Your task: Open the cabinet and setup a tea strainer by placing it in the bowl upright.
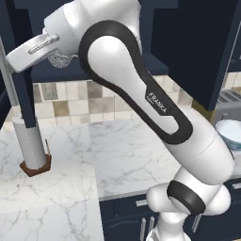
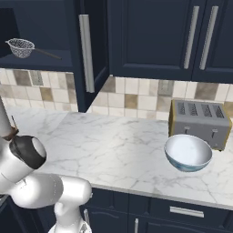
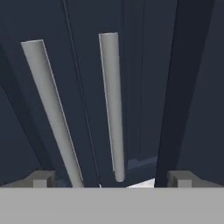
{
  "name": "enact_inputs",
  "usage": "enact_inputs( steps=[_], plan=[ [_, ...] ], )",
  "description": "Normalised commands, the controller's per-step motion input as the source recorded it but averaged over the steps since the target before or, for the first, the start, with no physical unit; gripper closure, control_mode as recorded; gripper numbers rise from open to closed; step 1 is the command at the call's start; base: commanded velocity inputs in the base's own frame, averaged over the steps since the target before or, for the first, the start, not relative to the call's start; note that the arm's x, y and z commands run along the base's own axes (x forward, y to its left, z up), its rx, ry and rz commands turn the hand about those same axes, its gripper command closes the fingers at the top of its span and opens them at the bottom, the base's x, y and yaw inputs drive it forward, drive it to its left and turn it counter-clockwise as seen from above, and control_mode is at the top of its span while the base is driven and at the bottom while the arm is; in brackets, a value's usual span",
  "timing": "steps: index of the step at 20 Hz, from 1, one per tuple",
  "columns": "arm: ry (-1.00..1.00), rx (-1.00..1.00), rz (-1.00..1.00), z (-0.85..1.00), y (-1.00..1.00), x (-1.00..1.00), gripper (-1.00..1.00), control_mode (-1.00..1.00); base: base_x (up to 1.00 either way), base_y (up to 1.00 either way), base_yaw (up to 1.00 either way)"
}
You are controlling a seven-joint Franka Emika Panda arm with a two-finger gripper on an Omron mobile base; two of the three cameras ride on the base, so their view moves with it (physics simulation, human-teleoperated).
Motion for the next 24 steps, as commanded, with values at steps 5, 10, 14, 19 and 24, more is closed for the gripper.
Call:
enact_inputs(
  steps=[5,10,14,19,24],
  plan=[
    [0.23,0.00,-0.26,-0.48,-0.96,-0.03,-1.00,-1.00,0.00,0.00,0.00],
    [0.11,0.00,-0.27,-0.69,-0.99,-0.03,-1.00,-1.00,0.00,0.00,0.00],
    [0.01,-0.06,-0.24,-0.60,-0.81,0.01,-1.00,-1.00,0.00,0.00,0.00],
    [0.00,-0.16,-0.22,-0.40,-0.79,0.34,-1.00,-1.00,0.00,0.00,0.00],
    [0.00,-0.24,-0.17,-0.02,-0.44,0.60,-1.00,-1.00,0.00,0.00,0.00]
  ],
)
